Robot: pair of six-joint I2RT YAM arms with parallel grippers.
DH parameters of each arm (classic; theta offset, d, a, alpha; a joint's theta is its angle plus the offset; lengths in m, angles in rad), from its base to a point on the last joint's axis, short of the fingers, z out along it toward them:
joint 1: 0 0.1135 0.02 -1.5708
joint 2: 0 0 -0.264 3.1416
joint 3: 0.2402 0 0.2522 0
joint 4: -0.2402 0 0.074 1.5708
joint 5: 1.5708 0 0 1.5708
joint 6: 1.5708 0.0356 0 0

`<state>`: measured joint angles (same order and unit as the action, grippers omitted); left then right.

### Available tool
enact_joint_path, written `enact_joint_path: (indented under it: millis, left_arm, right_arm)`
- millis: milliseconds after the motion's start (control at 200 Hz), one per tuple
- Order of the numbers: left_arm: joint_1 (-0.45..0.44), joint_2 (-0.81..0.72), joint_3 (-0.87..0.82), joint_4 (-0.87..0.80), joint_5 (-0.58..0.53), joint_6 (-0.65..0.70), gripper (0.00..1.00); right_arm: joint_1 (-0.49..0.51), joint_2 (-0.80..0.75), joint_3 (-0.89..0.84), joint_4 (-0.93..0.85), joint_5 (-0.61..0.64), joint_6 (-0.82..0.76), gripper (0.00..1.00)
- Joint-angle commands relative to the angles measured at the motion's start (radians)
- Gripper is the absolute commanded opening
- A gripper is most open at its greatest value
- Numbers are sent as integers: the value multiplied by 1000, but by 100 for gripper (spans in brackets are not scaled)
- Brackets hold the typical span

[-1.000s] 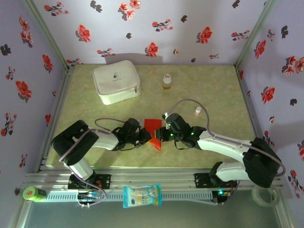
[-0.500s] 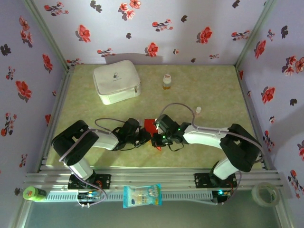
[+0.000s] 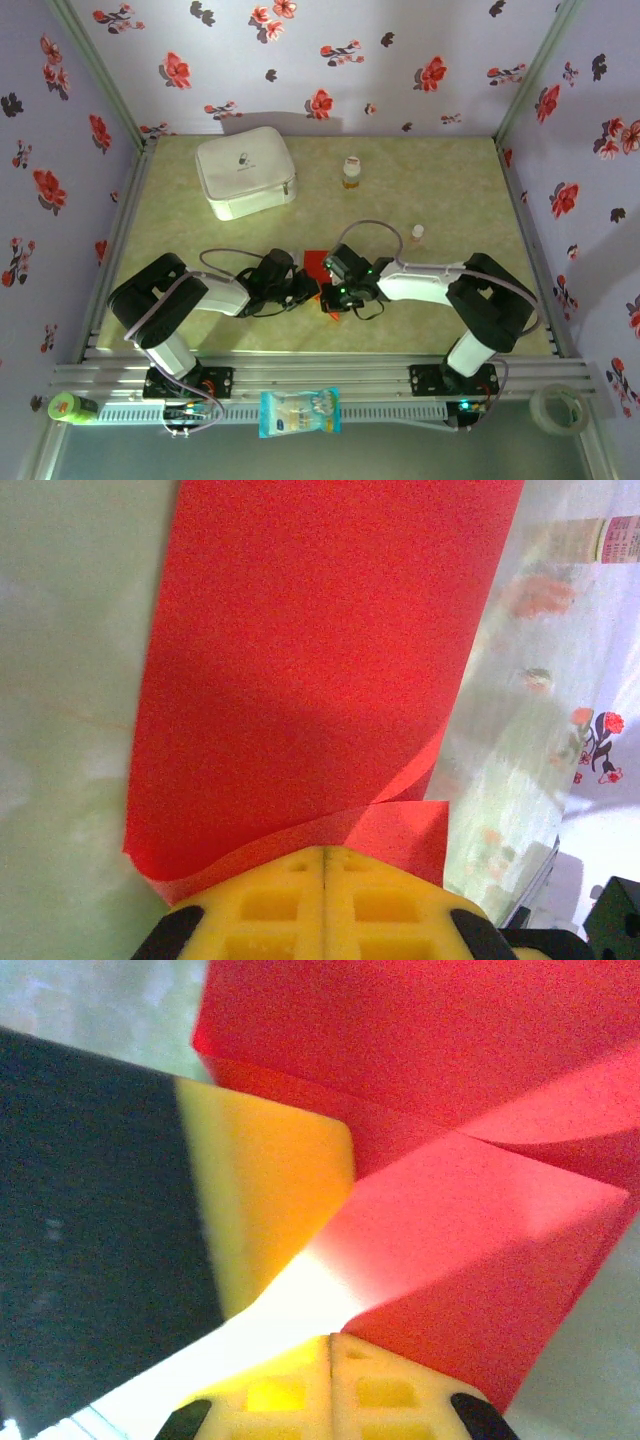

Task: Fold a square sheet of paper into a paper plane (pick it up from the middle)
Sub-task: Third fold the triangle at the center of the table.

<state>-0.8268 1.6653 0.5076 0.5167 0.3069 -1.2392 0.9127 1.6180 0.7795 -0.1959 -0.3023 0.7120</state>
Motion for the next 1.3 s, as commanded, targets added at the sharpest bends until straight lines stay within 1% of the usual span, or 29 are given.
enact_joint_path:
  millis: [0, 405, 800, 955, 1105, 1190, 1295]
  left_arm:
    - [-6, 30, -9, -50, -20, 32, 0]
    - [-3, 34, -12, -49, -23, 29, 0]
    - [2, 34, -17, -52, -26, 26, 0]
    - [3, 34, -19, -51, -27, 24, 0]
    - [5, 34, -19, -49, -25, 24, 0]
    - [5, 33, -19, -49, -25, 24, 0]
    - [5, 34, -21, -42, -25, 24, 0]
  right_arm:
    - [8, -1, -35, 4, 24, 39, 5]
    - [8, -59, -109, 69, 11, 95, 7]
    - [7, -117, -205, 141, -23, 170, 8]
    - [8, -135, -245, 191, -54, 206, 9]
    - [8, -171, -264, 201, -75, 221, 9]
    - [8, -209, -282, 217, -72, 236, 10]
    - [-4, -260, -262, 189, -52, 238, 11]
